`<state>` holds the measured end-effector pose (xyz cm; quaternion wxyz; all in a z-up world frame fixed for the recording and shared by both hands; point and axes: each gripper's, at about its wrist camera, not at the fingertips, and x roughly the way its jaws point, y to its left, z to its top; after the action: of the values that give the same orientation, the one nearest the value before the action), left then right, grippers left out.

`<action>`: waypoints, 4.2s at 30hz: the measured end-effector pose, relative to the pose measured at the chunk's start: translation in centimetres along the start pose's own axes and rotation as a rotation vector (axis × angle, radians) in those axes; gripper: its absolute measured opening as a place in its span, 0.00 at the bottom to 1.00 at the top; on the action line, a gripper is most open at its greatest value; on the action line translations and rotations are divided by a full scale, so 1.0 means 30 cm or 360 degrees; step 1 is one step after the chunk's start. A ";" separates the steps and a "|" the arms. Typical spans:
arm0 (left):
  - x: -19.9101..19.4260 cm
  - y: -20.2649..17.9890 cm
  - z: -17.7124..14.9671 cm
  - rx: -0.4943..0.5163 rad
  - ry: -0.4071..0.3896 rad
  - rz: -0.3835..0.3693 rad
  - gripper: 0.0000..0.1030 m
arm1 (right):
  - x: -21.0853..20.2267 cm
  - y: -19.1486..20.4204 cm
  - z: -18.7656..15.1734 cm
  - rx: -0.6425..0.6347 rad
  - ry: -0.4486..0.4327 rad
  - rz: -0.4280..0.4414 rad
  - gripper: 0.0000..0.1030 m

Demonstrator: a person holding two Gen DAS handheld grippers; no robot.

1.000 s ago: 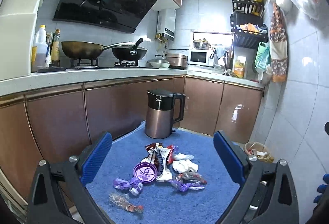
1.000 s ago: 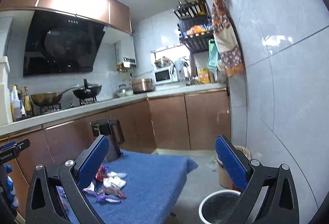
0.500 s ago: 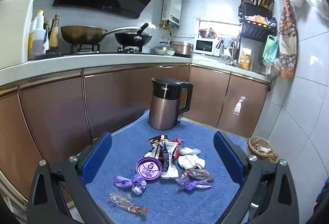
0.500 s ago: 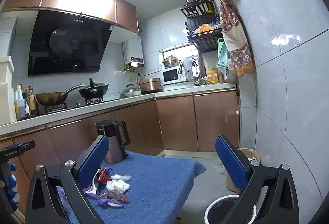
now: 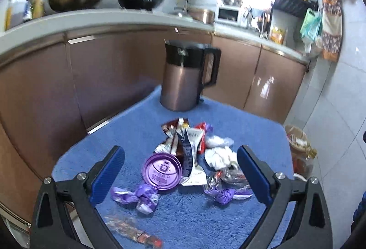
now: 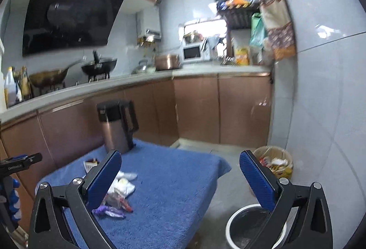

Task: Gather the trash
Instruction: 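Move both tools over the trash pile on the blue towel, then grasp the white milk carton with the left gripper while the right gripper grasps the white tissue, then carry carton and tissue to the bin and open both grippers over it, then grasp the purple wrapper with the left gripper while the right gripper grasps the tissue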

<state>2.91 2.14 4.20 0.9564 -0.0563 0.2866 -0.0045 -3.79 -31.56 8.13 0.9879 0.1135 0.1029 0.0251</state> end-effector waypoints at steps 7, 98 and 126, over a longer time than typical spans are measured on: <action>0.267 -0.043 -0.024 0.0071 0.0266 -0.0075 0.73 | 0.279 0.102 -0.074 -0.0102 0.0318 0.0228 0.72; 0.217 -1.064 0.138 0.0400 0.0270 -0.0970 0.49 | 0.122 -0.629 -0.166 0.0459 0.0317 -0.0328 0.53; -0.092 0.193 0.193 0.0099 0.0052 -0.0205 0.52 | 0.003 0.024 0.181 0.0020 0.0072 0.0208 0.59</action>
<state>3.65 8.62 9.89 0.9506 -0.0448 0.2976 -0.0760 -2.57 -32.03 13.46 0.9808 0.1257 0.1178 0.0916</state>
